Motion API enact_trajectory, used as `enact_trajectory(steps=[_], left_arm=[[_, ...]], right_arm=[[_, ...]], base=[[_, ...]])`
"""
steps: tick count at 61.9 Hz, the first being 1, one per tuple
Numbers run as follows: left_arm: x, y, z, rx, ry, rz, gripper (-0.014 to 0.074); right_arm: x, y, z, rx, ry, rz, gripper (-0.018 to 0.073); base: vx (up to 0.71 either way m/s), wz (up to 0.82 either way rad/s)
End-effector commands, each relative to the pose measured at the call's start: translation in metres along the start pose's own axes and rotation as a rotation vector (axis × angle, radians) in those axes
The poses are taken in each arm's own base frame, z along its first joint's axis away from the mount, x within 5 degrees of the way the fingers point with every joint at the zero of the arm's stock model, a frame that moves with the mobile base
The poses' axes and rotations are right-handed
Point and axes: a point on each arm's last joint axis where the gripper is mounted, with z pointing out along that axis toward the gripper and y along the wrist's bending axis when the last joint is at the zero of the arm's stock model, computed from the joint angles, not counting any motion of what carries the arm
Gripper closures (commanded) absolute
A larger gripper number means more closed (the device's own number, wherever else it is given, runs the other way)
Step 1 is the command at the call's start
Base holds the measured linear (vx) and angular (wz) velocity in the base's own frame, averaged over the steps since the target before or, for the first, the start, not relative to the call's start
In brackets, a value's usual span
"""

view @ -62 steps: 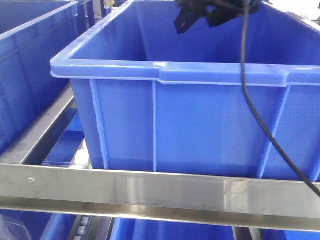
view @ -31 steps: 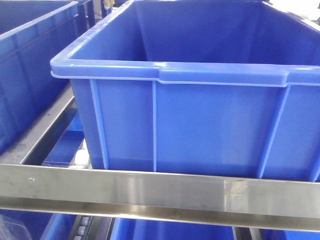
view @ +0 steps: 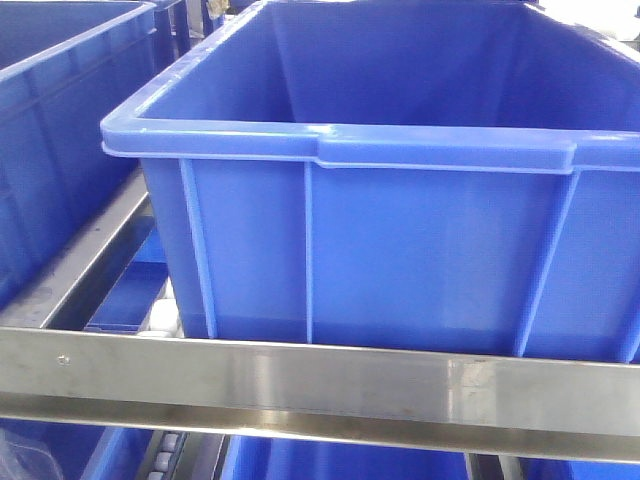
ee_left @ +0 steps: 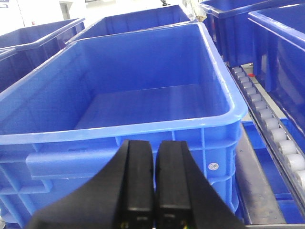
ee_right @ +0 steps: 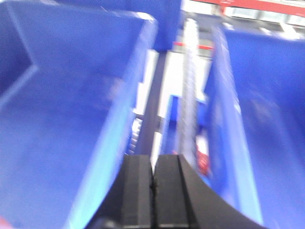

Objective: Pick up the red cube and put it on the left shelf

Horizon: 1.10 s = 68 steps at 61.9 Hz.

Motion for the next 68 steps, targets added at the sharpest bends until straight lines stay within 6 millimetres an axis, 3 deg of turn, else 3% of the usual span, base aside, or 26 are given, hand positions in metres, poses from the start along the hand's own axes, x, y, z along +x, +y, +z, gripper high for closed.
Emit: enact_trajectory(steps=[1,58,68], left_arm=[[-0.001,0.0,0.0,-0.004,-0.069,-0.005,0.0491],[-0.001,0.0,0.0,-0.004,-0.069,-0.005,0.0491],[-0.001,0.0,0.0,-0.004,-0.069,-0.005,0.0491]], right_arm=[[-0.01,-0.003,-0.007,0.034,-0.093,0.001,0.0502],[-0.008,-0.003,-0.008,0.035,-0.091,0.0,0.0502],[0.008,-0.002,-0.011,0.037,-0.1,0.002,0.0502]], base=[[0.0,0.0],[0.0,0.02],[0.0,0.0]])
